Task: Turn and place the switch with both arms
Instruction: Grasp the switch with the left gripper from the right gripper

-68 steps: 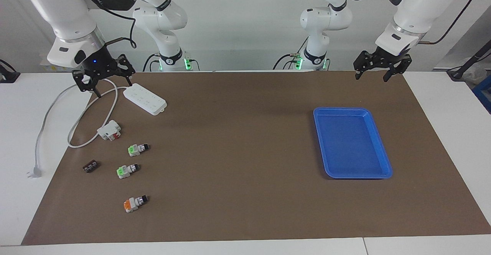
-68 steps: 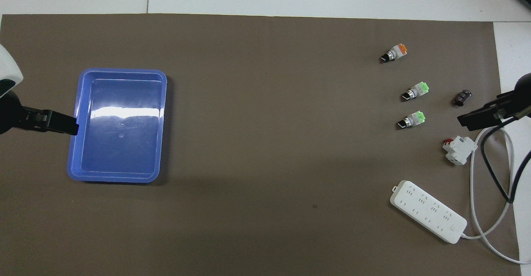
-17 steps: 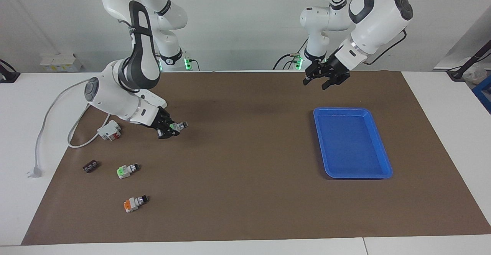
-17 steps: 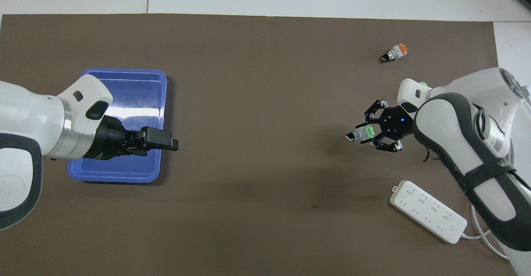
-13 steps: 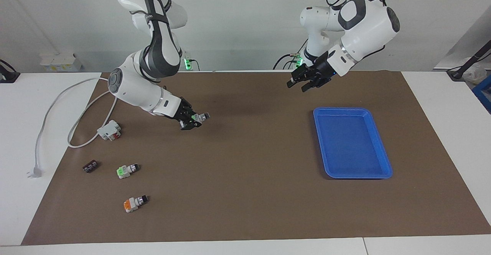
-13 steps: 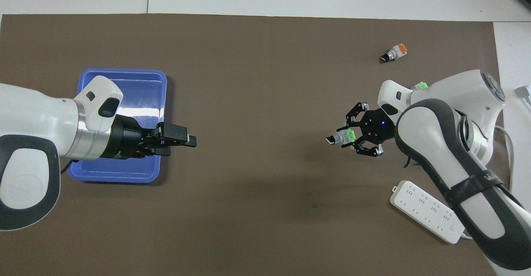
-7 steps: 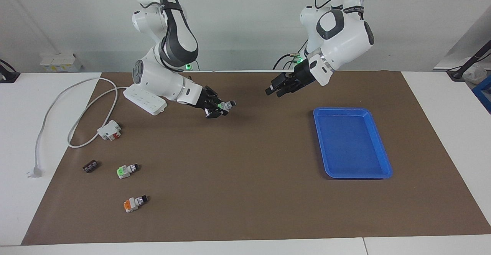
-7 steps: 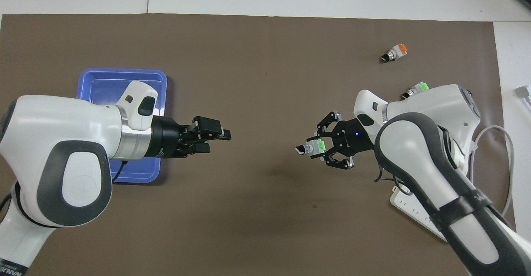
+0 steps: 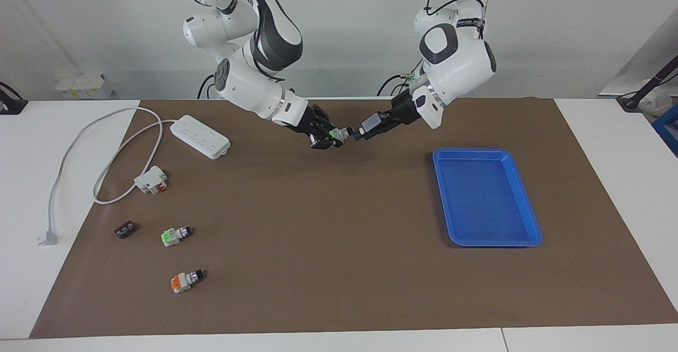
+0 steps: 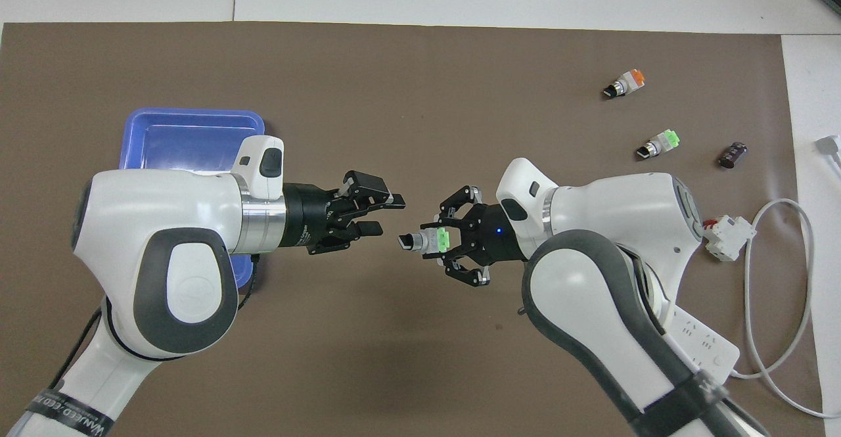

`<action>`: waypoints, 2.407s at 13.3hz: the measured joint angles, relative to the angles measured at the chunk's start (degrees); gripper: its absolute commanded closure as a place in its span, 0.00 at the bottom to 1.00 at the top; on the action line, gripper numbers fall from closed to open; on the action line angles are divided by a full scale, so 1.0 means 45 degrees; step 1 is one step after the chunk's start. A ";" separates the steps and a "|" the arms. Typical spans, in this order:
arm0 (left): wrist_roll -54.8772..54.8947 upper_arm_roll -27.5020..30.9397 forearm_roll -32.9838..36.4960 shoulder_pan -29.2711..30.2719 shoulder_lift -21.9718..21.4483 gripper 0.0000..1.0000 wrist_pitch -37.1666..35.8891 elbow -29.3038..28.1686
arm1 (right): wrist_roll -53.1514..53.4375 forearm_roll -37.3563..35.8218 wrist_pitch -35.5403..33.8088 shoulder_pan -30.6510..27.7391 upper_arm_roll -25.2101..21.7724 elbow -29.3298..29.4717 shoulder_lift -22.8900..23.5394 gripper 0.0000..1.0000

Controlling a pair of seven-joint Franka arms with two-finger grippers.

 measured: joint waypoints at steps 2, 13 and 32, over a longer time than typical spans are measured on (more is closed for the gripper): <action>-0.0482 0.0012 -0.0014 -0.0009 0.0004 0.51 -0.0071 -0.0175 | 0.0259 0.0005 0.0000 0.0018 -0.0006 -0.0002 -0.0222 1.00; -0.0951 0.0254 -0.0345 0.0092 -0.0178 0.62 -0.1908 0.0150 | 0.0713 0.0010 0.0000 0.0037 -0.0018 -0.0011 -0.0464 1.00; -0.0511 0.0262 -0.0748 0.0120 -0.0192 0.91 -0.2475 0.0425 | 0.0734 0.0025 0.0010 0.0038 -0.0062 -0.0020 -0.0625 1.00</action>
